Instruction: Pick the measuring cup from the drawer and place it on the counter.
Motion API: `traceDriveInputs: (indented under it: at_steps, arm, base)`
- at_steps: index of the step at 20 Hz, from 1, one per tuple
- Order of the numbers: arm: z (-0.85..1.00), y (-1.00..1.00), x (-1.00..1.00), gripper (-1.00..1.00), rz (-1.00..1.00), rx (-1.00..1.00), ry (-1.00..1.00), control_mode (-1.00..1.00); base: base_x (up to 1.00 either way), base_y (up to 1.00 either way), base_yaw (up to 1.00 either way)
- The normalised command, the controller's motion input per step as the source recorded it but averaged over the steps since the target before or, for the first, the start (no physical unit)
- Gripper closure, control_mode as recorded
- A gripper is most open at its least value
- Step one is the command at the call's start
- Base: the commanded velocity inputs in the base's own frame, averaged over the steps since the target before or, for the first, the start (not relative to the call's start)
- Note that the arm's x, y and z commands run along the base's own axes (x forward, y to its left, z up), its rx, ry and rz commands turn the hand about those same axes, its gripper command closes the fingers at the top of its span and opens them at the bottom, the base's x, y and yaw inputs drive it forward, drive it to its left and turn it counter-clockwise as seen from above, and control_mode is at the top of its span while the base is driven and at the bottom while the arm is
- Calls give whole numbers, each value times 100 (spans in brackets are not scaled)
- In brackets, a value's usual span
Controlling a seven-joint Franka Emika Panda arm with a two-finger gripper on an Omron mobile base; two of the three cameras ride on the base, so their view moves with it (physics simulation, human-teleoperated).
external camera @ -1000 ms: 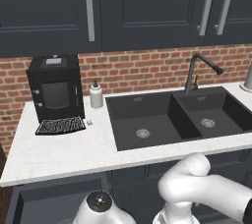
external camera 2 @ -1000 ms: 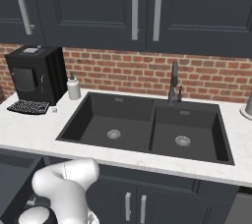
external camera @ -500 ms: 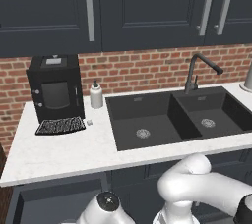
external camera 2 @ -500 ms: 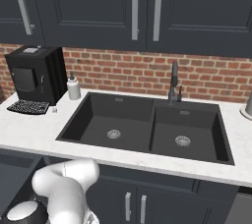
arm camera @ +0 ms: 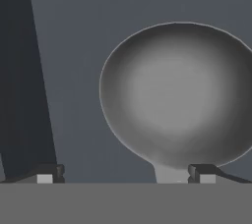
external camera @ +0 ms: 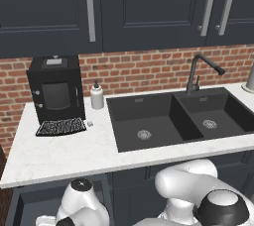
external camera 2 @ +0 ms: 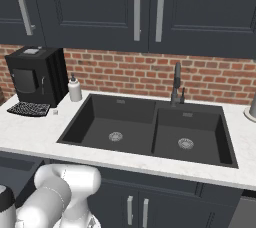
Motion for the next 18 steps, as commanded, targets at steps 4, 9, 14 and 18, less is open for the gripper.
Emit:
traceDriveInputs:
  at_steps: [4, 9, 14, 18]
  arm:
    - [-1, 15, 0, -100, 0, -18, 24, -100]
    - [-11, 3, -9, -100, 0, -25, 12, -100]
    - [-22, 0, -40, -100, 0, -26, 0, -100]
    - [-16, 0, -51, -100, 0, -20, 0, -100]
  base:
    - [0, 0, 0]
    - [0, 0, 0]
    - [0, 0, 0]
    - [0, 0, 0]
